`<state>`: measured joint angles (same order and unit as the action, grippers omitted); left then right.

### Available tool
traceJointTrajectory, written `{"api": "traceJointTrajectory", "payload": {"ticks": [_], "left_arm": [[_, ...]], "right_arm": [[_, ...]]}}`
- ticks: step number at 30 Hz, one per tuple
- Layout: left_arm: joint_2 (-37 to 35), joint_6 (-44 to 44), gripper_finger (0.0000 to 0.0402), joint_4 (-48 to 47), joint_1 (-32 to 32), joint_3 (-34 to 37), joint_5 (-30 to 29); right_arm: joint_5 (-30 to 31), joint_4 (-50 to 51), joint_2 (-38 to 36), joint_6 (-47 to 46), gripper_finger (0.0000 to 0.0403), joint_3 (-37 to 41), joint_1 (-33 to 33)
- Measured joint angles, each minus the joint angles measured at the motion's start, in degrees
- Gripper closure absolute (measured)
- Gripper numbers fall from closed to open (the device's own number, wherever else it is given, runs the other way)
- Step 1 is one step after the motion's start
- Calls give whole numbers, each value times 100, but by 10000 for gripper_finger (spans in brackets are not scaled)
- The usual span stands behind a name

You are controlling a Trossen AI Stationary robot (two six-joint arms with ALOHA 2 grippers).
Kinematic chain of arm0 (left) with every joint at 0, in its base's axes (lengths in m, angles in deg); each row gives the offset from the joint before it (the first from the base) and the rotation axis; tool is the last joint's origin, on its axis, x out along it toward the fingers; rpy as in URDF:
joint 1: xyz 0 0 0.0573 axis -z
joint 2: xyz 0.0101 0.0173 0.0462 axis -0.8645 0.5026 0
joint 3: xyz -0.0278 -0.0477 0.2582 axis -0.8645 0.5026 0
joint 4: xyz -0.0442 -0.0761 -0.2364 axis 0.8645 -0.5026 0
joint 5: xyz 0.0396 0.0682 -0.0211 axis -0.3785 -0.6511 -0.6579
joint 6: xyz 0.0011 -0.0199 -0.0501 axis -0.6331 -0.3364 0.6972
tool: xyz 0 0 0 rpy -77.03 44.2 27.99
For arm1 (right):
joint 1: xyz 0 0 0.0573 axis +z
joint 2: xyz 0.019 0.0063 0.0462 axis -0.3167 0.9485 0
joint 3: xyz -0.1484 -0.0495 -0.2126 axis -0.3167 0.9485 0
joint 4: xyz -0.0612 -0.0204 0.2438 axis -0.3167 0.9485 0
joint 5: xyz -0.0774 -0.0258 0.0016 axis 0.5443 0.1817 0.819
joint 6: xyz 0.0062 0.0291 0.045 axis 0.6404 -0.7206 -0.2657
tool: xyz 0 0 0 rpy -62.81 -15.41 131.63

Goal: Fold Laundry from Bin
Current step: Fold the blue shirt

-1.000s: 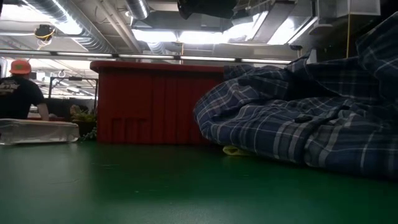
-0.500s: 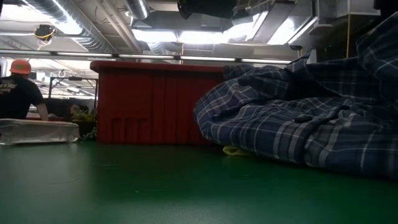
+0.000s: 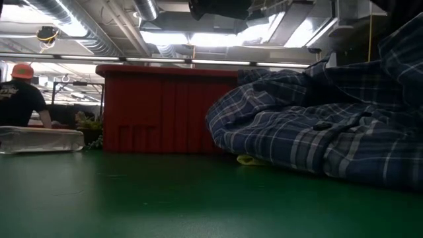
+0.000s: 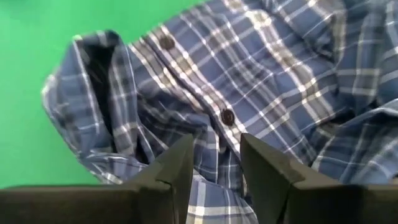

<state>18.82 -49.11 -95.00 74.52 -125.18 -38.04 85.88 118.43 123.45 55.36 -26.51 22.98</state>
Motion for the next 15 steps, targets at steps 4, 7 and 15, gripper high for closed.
{"api": "traceJointTrajectory", "payload": {"ticks": [4,7,15], "left_arm": [[0,0,273,3,2,0,0],[0,0,273,5,0,0,1],[0,0,273,4,0,0,0]], "right_arm": [[-196,3,304,-22,269,123,-334],[-206,36,423,1,269,260,-770],[-691,592,441,757,269,423,-2100]]}}
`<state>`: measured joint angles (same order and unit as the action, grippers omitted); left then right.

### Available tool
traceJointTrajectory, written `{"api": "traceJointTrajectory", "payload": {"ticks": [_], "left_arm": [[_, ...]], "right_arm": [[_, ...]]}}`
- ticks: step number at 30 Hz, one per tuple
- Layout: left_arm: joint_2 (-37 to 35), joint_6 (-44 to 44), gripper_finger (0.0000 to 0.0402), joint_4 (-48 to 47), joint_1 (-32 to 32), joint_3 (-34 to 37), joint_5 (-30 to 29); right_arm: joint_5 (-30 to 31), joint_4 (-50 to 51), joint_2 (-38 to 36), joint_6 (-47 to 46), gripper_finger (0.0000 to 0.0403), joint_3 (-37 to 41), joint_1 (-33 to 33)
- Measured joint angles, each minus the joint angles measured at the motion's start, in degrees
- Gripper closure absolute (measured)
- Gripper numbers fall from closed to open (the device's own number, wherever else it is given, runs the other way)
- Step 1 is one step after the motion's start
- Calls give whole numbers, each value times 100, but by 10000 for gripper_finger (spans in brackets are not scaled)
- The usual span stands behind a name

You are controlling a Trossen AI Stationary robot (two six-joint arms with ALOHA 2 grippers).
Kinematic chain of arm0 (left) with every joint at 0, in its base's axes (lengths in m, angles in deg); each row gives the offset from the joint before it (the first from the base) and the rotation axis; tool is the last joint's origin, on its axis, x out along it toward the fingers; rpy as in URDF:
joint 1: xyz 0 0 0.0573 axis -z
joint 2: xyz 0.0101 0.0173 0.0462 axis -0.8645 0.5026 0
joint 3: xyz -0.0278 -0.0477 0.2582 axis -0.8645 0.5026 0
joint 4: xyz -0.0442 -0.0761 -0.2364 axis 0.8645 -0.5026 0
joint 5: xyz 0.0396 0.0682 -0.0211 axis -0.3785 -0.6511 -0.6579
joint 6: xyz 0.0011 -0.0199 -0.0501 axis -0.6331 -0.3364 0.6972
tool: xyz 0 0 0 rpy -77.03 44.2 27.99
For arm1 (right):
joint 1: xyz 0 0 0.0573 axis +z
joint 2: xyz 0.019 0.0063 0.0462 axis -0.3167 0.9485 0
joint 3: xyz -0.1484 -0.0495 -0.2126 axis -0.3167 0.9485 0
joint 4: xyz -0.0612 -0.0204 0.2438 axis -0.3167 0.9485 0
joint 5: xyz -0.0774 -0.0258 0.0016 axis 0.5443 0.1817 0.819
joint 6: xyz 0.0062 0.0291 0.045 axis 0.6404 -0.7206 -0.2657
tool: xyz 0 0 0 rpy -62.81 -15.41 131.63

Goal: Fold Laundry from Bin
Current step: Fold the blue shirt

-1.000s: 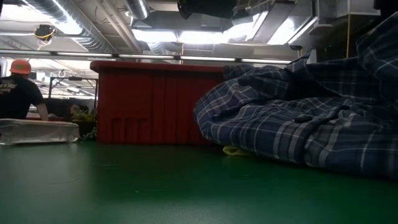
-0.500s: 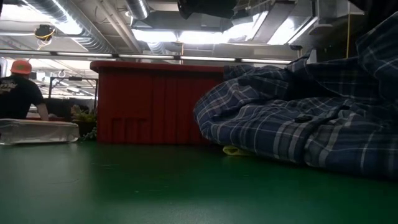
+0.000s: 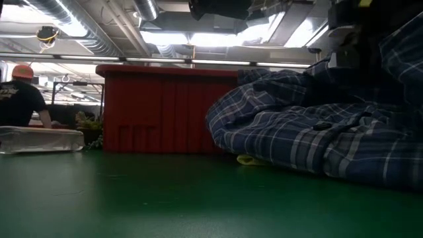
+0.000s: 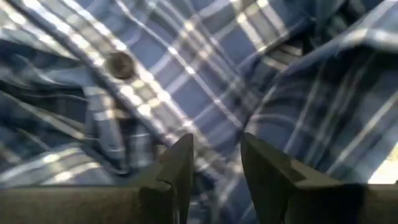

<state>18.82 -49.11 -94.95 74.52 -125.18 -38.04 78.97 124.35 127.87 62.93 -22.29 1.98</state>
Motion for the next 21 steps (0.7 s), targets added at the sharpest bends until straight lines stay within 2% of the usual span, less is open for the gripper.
{"api": "traceJointTrajectory", "payload": {"ticks": [5,9,17,21], "left_arm": [[0,-2,273,0,0,0,0],[0,-11,273,0,1,0,0],[0,-9,273,0,2,0,0],[0,-11,273,0,1,-2,0]], "right_arm": [[-73,-341,-2,1048,269,24,-541],[-163,-555,-2,1519,269,24,-868],[-686,-588,-2,1858,269,24,-1387],[-664,-408,-2,1826,269,24,-1501]]}}
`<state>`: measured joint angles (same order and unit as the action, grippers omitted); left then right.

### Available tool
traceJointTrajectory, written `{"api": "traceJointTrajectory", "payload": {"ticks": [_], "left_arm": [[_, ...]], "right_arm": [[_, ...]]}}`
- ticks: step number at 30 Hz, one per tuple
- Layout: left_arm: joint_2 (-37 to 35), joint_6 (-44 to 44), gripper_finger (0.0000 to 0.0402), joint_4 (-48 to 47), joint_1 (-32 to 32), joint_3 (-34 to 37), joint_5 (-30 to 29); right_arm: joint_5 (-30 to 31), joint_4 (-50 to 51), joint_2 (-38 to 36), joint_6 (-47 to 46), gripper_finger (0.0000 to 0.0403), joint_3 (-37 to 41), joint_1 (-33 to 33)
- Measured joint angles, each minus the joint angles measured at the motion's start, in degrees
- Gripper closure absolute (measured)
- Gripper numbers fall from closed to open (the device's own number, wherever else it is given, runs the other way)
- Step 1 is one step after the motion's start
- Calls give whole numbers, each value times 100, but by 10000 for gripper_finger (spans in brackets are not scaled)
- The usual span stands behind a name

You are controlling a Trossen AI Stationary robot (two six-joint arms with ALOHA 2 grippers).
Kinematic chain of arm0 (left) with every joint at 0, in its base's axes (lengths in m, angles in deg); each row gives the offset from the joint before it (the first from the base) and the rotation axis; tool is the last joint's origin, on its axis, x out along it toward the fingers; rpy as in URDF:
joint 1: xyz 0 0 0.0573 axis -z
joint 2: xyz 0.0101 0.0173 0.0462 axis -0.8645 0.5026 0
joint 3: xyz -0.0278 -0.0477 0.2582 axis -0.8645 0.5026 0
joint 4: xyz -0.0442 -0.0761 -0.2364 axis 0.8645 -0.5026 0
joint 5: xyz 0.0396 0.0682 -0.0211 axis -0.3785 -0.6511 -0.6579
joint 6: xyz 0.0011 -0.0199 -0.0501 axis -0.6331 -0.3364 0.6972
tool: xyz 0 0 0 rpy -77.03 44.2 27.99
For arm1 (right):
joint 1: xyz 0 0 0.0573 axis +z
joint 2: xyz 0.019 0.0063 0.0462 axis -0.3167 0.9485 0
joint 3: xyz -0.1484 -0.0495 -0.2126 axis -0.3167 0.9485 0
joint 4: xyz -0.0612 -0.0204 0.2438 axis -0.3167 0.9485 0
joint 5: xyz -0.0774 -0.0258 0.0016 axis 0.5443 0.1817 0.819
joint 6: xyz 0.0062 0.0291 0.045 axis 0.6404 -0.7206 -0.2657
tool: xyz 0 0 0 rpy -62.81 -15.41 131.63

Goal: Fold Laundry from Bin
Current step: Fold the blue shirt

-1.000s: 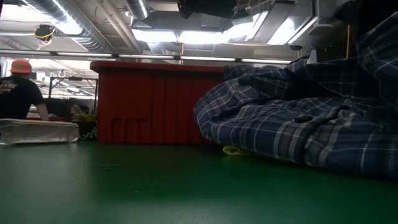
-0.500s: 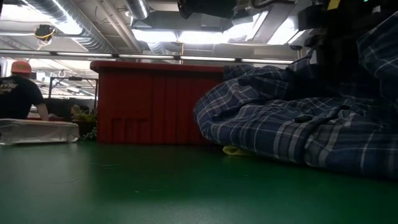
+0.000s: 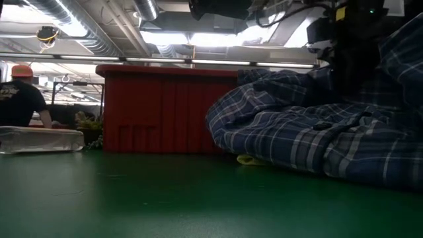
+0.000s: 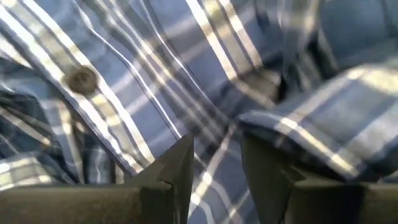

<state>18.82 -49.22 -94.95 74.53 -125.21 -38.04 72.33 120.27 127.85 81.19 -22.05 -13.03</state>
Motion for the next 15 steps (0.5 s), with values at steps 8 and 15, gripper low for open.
{"api": "traceJointTrajectory", "payload": {"ticks": [8,15], "left_arm": [[0,0,273,0,-1,2,0],[0,1,273,-2,1,1,0]], "right_arm": [[907,2116,0,-1547,269,0,-24],[929,2140,-39,-1826,269,85,-24]]}}
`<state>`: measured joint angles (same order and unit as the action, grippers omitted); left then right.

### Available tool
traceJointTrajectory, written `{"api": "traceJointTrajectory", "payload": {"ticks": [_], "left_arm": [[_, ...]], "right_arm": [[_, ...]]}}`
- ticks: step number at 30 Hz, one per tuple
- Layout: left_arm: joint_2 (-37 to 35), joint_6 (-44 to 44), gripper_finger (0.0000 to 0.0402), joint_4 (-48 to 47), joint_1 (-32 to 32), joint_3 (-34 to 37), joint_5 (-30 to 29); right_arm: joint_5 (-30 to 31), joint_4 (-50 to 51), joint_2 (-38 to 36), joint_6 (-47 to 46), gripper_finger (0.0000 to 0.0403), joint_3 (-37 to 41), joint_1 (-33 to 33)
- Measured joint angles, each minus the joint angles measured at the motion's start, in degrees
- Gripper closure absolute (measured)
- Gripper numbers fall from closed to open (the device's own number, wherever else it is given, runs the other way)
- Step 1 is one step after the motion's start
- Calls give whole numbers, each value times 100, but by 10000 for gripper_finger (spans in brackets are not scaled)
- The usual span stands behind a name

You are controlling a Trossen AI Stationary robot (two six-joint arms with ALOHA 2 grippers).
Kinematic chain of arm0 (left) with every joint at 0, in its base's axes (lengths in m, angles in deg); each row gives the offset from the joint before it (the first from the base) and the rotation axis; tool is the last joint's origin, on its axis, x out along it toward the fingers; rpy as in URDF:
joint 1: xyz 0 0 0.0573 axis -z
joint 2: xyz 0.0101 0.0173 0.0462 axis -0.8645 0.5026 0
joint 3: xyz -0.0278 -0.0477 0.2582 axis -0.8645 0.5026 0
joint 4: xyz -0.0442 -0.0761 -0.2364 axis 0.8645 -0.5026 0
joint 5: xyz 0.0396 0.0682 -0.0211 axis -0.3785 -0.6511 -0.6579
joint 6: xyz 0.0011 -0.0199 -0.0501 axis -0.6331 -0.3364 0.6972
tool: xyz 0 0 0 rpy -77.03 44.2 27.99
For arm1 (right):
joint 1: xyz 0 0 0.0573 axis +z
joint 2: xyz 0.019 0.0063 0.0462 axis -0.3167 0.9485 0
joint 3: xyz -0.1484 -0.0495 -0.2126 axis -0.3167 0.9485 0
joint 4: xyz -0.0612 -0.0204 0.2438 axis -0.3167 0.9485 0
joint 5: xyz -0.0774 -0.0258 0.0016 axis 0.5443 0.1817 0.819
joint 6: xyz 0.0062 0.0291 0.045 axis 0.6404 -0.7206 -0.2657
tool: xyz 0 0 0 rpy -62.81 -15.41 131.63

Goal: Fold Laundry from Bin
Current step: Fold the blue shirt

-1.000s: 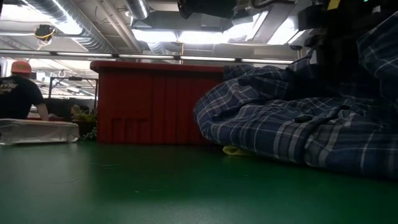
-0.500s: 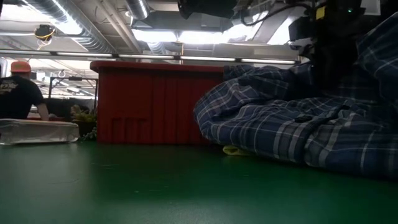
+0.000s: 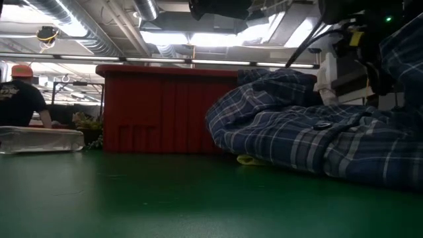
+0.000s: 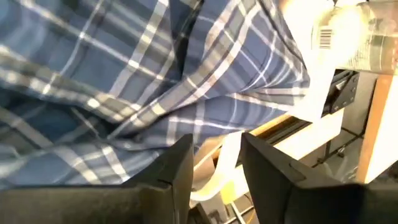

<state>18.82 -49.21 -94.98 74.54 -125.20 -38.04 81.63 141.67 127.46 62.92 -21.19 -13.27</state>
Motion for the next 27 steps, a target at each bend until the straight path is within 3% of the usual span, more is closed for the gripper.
{"api": "traceJointTrajectory", "payload": {"ticks": [7,12,15,22,27], "left_arm": [[0,-1,273,0,-1,-1,0],[0,4,273,0,0,-1,0],[0,5,273,0,1,-1,0],[0,1,273,0,1,-1,0],[0,1,273,0,1,-1,0]], "right_arm": [[-448,-587,17,875,269,0,4],[-1440,-1751,15,1842,269,96,4],[-1730,-2407,20,2082,269,314,9],[-1142,-2391,21,2020,269,592,4],[-1072,-2378,21,1991,269,592,4]]}}
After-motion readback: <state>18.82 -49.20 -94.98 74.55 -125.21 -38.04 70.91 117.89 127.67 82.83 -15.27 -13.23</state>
